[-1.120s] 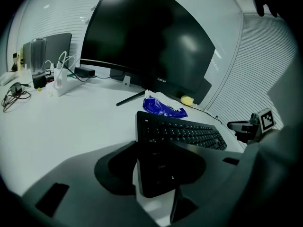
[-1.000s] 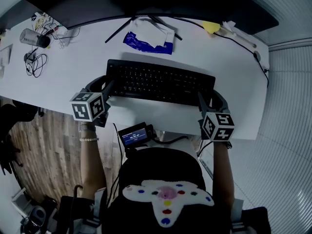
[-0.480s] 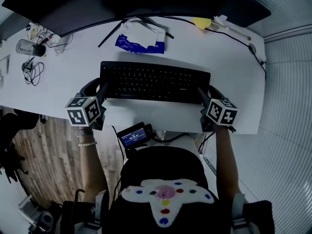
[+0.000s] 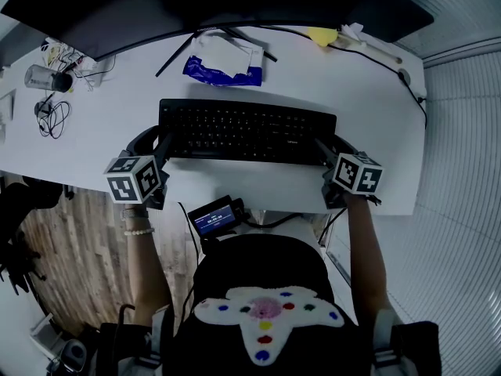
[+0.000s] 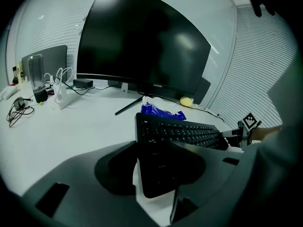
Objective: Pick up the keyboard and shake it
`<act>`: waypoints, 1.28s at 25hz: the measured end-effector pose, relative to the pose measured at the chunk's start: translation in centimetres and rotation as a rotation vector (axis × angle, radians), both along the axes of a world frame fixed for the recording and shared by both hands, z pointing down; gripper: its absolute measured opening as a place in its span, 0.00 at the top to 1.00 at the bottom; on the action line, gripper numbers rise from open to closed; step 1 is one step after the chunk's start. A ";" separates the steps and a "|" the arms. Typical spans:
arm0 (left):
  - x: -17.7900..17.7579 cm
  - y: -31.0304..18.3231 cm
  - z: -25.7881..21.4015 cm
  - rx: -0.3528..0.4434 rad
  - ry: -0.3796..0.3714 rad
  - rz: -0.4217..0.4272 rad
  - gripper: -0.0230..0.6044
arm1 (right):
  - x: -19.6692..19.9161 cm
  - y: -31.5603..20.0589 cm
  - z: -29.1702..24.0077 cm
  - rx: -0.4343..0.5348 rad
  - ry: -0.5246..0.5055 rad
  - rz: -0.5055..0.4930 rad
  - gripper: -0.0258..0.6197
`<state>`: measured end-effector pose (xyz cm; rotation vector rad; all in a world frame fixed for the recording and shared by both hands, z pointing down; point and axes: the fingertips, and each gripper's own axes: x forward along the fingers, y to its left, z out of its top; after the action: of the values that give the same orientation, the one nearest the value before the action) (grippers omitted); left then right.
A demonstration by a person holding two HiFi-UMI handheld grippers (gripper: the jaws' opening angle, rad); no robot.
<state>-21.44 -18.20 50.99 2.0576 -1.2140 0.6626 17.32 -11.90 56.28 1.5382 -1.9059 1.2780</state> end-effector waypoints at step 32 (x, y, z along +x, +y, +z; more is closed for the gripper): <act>1.1 -1.0 -18.4 0.487 -0.199 -0.026 0.67 | -2.0 -3.9 -5.3 0.337 -0.273 0.076 0.53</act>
<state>-20.34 -19.16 32.64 2.4043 -1.6419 0.6144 15.34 -15.76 50.98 1.6800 -2.3556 1.3064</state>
